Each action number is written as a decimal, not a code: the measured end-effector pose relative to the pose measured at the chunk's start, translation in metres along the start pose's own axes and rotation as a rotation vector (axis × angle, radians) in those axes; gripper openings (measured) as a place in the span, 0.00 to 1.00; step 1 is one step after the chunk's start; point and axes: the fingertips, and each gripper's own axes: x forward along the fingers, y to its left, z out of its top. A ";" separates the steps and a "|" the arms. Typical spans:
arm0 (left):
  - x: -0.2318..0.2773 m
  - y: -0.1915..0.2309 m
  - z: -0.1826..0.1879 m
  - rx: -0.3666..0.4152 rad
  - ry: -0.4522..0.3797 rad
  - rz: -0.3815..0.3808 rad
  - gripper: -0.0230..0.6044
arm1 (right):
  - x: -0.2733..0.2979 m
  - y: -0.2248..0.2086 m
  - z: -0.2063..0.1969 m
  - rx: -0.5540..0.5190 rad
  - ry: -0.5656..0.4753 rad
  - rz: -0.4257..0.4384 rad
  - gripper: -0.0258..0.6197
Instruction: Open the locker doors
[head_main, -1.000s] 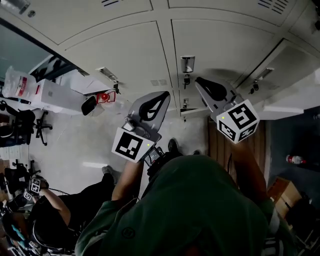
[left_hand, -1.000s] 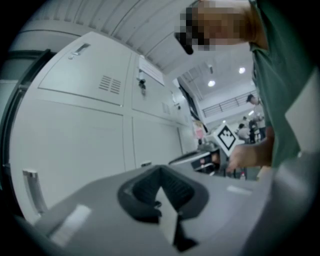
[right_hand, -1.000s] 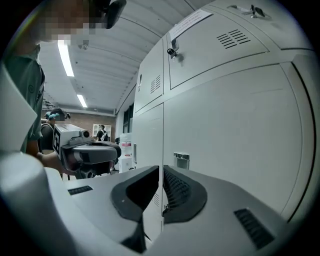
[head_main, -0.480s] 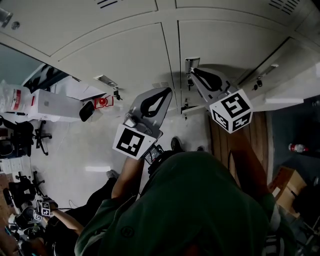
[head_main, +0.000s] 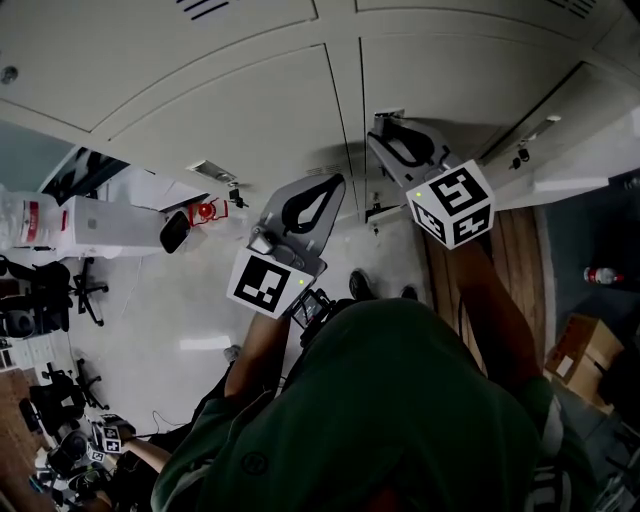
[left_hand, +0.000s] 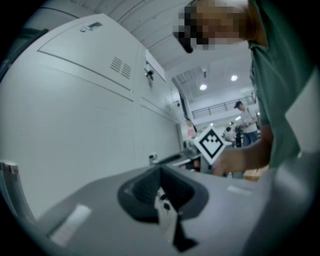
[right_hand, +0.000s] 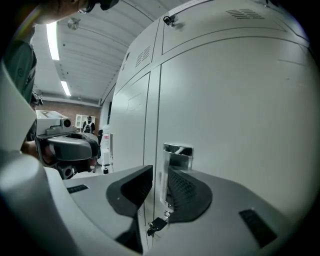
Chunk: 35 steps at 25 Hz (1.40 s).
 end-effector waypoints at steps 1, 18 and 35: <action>0.000 0.001 0.000 0.000 -0.002 -0.005 0.02 | 0.001 0.000 0.000 -0.002 0.001 -0.008 0.17; 0.021 -0.014 -0.009 -0.006 -0.043 -0.073 0.02 | -0.050 0.027 -0.011 0.026 0.011 -0.011 0.10; 0.047 -0.094 0.019 -0.002 -0.067 -0.005 0.01 | -0.146 0.047 -0.033 0.057 0.009 0.124 0.10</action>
